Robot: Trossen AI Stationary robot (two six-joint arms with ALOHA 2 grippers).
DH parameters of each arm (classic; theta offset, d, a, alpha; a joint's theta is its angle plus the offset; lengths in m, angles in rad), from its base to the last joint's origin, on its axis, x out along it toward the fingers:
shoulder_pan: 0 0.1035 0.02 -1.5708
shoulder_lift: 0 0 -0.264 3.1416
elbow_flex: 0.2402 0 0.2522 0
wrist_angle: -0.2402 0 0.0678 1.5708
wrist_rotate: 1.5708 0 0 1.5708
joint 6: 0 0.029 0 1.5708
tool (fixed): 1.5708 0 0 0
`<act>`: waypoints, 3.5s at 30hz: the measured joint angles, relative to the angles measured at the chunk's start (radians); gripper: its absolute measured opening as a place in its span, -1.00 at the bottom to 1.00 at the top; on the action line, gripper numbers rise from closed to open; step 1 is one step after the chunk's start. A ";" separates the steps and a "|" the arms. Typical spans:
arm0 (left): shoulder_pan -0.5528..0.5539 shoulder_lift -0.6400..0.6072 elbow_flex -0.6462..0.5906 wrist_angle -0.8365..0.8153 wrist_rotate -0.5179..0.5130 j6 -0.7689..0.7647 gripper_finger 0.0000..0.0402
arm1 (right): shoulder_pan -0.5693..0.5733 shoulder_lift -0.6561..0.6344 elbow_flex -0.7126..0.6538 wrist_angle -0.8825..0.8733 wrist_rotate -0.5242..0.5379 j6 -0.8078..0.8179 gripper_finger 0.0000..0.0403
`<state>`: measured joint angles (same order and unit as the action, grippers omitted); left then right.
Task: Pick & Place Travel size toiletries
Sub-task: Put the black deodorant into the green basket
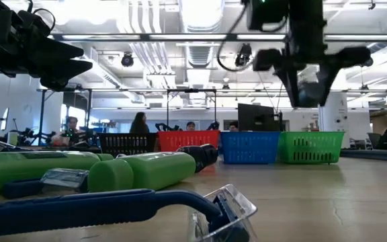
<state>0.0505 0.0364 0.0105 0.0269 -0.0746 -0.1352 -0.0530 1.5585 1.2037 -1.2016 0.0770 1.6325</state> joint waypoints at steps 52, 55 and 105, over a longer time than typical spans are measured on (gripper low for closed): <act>0.000 0.000 0.000 0.000 0.000 0.000 0.17 | 0.213 0.302 0.239 0.267 -0.020 -0.050 0.68; 0.000 0.000 0.000 0.000 -0.001 0.000 0.17 | 0.230 0.400 0.359 0.268 -0.033 -0.065 0.66; -0.069 0.635 0.573 -0.803 -0.054 -0.590 0.16 | 0.071 0.447 0.610 -0.083 0.043 -0.305 0.40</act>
<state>-0.0186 0.6714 0.5831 -0.7764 -0.1288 -0.7255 0.0178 2.0059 1.8137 -1.2843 0.1196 1.3270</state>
